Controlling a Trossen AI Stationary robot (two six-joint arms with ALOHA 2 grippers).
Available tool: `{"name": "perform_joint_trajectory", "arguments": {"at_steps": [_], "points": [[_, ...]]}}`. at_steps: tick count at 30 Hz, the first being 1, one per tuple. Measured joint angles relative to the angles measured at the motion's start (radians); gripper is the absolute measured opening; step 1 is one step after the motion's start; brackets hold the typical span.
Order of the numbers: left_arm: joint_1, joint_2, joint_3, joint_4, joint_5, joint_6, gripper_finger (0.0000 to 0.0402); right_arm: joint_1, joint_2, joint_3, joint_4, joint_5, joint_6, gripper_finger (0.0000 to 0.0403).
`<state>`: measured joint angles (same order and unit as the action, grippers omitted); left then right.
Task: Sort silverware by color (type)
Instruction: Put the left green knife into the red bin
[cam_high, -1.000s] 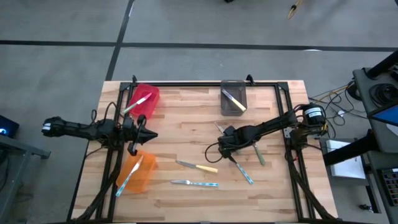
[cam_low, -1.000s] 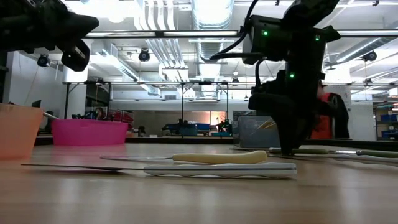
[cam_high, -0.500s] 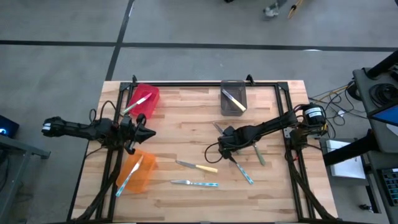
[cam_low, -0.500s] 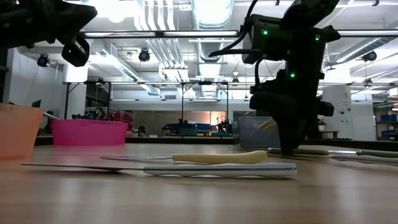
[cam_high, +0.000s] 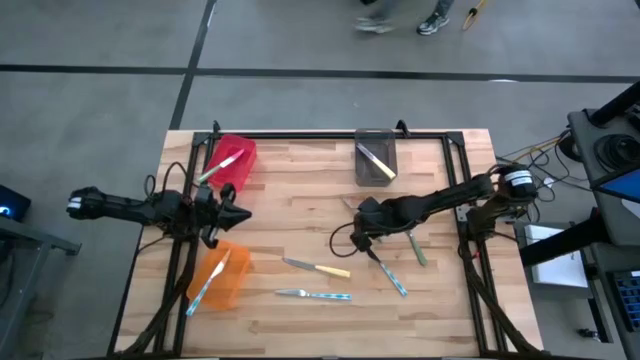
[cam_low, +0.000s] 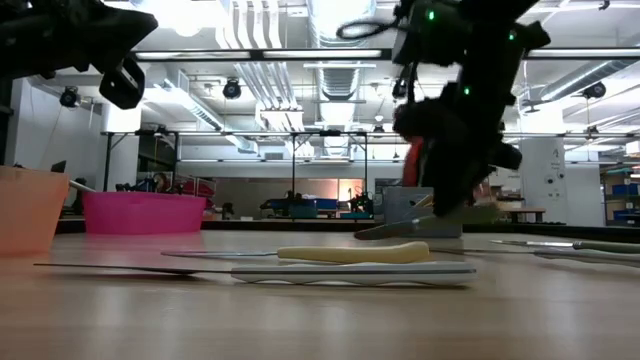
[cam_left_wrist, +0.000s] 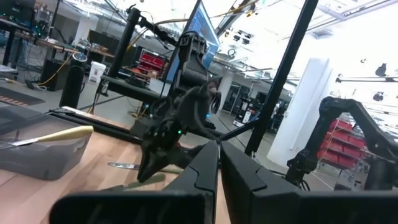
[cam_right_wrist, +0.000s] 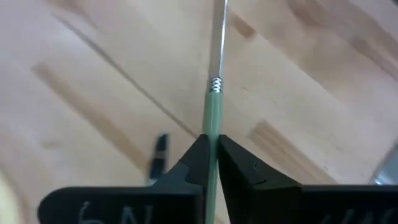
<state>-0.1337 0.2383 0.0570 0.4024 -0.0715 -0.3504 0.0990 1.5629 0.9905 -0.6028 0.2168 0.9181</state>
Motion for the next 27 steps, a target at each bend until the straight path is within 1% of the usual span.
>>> {"name": "perform_joint_trajectory", "arguments": {"at_steps": [2,5,10,14,20,23,27], "points": [[0.0,0.006,0.0,0.001,-0.001,0.0,0.0,0.0,-0.029,-0.001,0.021,-0.004,-0.036,0.0007],[0.0,0.013,0.0,0.002,-0.022,0.0,0.0,0.0,-0.077,0.001,0.068,-0.007,-0.072,0.0004],[0.0,0.027,0.0,0.004,-0.025,0.0,0.0,0.0,-0.089,0.002,0.069,-0.006,-0.08,0.0005],[0.0,0.035,0.0,0.004,-0.025,0.0,0.0,0.0,-0.053,0.002,0.077,-0.001,-0.081,0.0006],[0.0,0.042,0.0,0.005,-0.026,-0.008,0.0,0.001,0.039,0.002,0.154,0.012,-0.084,0.0009],[0.0,0.046,0.0,0.008,-0.026,-0.008,0.0,0.0,0.076,0.002,0.168,0.005,-0.085,0.0019],[0.0,0.051,0.0,0.009,-0.026,-0.008,0.0,0.0,0.089,0.002,0.168,-0.012,-0.085,0.0059]]}}
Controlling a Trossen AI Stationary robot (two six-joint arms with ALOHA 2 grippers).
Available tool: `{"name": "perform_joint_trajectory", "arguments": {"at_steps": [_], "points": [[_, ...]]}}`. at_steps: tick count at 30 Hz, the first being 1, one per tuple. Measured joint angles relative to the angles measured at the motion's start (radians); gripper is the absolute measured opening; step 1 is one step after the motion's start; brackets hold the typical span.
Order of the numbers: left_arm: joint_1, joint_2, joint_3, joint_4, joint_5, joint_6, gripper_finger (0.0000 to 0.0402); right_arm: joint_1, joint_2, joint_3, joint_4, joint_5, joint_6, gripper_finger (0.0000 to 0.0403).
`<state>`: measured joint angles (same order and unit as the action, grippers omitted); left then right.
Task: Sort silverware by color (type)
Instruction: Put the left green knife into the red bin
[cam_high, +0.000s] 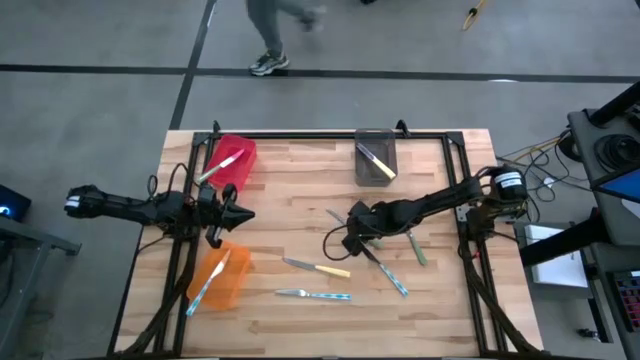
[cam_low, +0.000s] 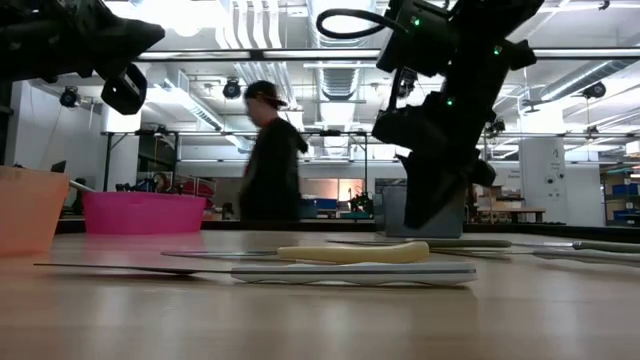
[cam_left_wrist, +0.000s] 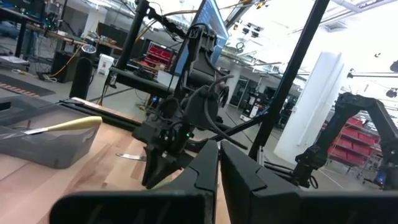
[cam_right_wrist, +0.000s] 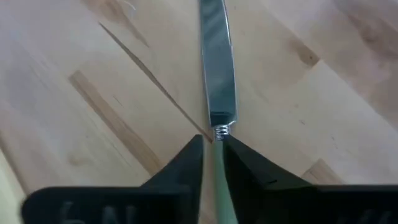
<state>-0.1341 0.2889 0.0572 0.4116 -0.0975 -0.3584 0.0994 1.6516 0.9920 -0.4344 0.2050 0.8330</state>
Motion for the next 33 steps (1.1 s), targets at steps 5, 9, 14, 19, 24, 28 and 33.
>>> {"name": "perform_joint_trajectory", "arguments": {"at_steps": [5,9,14,19,24,28,33], "points": [[0.0,0.009,0.0,-0.001,0.0,0.0,0.0,0.0,0.0,0.0,-0.007,-0.002,-0.009,0.0133],[0.0,0.018,0.0,0.0,0.0,0.002,0.0,0.0,0.025,0.0,-0.009,0.004,-0.033,0.018],[0.0,0.02,0.0,0.002,-0.001,0.006,0.0,0.003,0.095,0.006,-0.002,0.053,-0.056,0.0199],[0.0,0.02,0.0,0.007,-0.002,-0.004,0.0,-0.002,0.13,0.005,0.007,0.065,-0.054,0.016],[0.0,0.026,0.0,0.007,-0.02,-0.005,0.0,-0.009,0.131,0.004,0.013,0.075,-0.042,0.0067],[0.0,0.035,0.0,0.007,-0.026,0.007,0.0,-0.011,0.104,0.003,0.02,0.081,-0.074,0.0026],[0.0,0.045,0.0,0.007,-0.026,0.008,0.0,-0.013,0.02,-0.005,0.022,0.066,-0.111,0.0022]]}}
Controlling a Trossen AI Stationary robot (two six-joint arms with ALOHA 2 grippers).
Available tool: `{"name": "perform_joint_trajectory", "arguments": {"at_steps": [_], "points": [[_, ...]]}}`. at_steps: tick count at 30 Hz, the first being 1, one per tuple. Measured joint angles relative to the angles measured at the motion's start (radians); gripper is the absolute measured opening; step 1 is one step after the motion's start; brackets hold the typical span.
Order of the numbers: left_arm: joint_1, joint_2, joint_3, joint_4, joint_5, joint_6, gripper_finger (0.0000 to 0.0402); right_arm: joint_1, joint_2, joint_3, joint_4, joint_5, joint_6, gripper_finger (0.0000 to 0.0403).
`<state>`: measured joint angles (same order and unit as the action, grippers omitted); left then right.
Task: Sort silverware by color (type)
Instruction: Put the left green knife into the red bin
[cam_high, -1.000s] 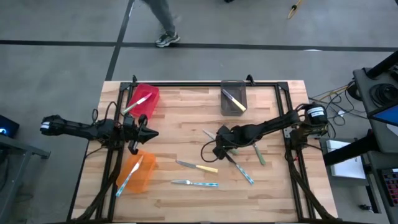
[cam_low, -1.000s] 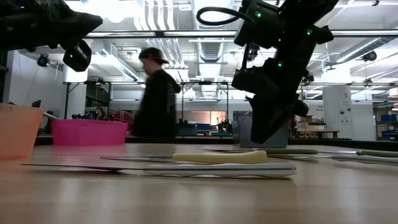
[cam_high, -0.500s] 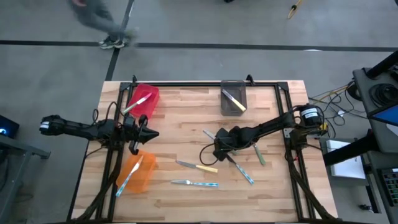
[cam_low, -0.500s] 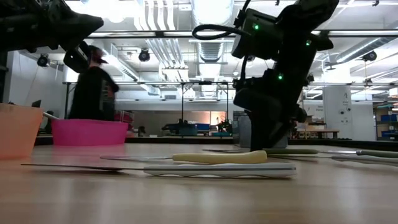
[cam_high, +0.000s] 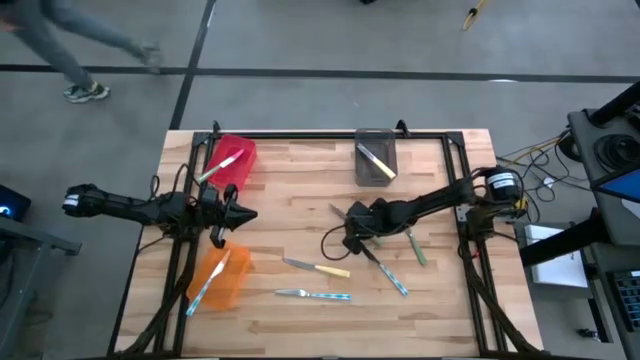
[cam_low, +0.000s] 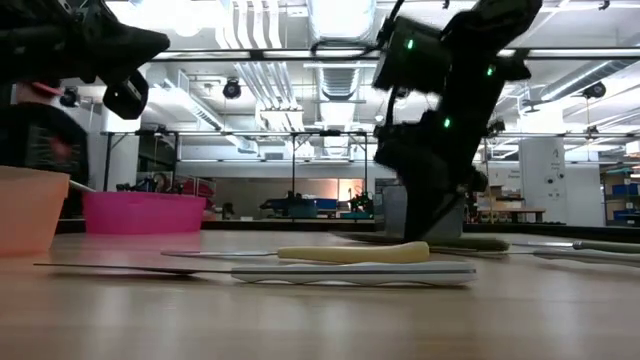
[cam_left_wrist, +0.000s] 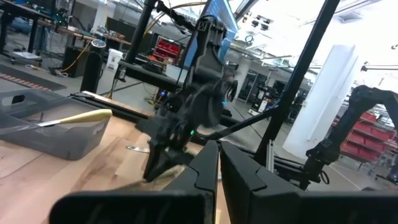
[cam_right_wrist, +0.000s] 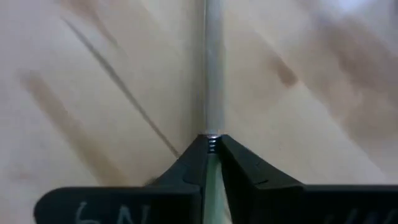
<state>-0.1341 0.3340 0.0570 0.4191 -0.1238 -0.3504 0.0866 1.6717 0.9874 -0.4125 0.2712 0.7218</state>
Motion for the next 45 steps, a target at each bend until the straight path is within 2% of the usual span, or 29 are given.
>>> {"name": "perform_joint_trajectory", "arguments": {"at_steps": [6,12,17,22,25,29,35,45], "points": [[0.0,-0.002,0.0,0.014,-0.025,0.0,0.0,-0.002,-0.112,0.003,0.113,-0.014,-0.091,0.0006],[0.0,0.001,0.0,0.018,-0.122,0.001,0.0,-0.033,-0.164,0.005,0.212,-0.104,-0.157,0.0006],[0.0,0.003,0.0,0.017,-0.124,-0.004,0.0,-0.07,-0.164,0.005,0.165,-0.163,-0.122,0.0007],[0.0,0.035,0.0,0.023,-0.134,-0.071,0.0,-0.074,-0.164,0.005,-0.003,-0.179,-0.102,0.0008],[0.0,0.092,0.0,0.08,-0.157,-0.104,0.0,-0.072,-0.163,0.005,-0.117,-0.203,-0.082,0.0008],[0.0,0.208,0.0,0.23,-0.157,-0.087,0.0,-0.045,-0.121,0.001,-0.158,-0.201,-0.084,0.0008],[0.0,0.39,0.016,0.447,-0.158,-0.015,0.0,-0.033,-0.038,0.001,-0.054,-0.192,-0.114,0.0008],[0.0,0.554,0.105,0.455,-0.159,0.041,0.0,-0.033,0.054,0.005,0.213,-0.192,-0.178,0.0008]]}}
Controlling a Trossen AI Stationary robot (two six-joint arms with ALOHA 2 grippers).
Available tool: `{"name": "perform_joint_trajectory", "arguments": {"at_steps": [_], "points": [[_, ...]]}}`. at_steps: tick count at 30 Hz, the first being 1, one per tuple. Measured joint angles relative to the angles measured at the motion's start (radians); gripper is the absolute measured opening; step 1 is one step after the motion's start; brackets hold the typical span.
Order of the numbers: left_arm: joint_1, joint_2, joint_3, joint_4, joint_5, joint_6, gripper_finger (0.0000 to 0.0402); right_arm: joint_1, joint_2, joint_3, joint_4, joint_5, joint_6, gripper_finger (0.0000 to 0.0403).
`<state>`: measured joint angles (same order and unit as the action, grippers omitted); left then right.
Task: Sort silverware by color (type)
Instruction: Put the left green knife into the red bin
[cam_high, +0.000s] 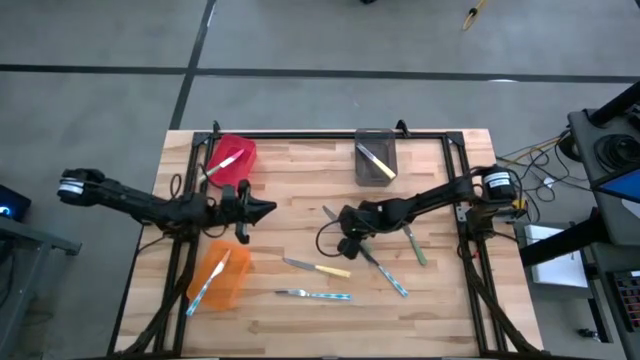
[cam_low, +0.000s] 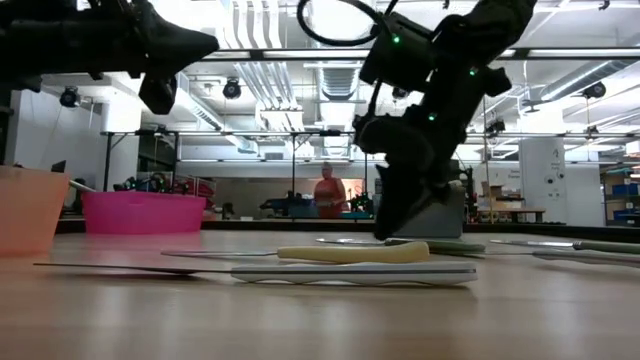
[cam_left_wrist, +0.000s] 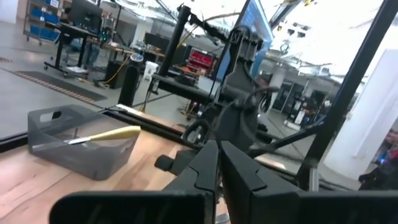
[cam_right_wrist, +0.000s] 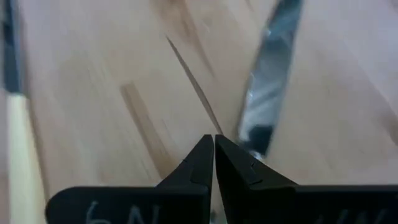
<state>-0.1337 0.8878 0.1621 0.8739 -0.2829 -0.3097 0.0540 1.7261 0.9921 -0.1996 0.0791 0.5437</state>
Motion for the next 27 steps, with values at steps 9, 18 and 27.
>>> {"name": "perform_joint_trajectory", "arguments": {"at_steps": [9,18,27], "points": [[0.0,0.11,0.032,-0.119,-0.059,-0.108,0.0,0.0,-0.016,0.134,-0.4,0.097,-0.009,0.0008],[0.0,0.294,0.111,-0.13,-0.071,-0.115,0.0,0.024,-0.007,0.082,-0.389,0.097,0.07,0.0008],[0.0,0.4,0.205,-0.142,-0.067,-0.062,0.0,0.036,-0.006,0.081,-0.259,0.124,0.059,0.0008]]}}
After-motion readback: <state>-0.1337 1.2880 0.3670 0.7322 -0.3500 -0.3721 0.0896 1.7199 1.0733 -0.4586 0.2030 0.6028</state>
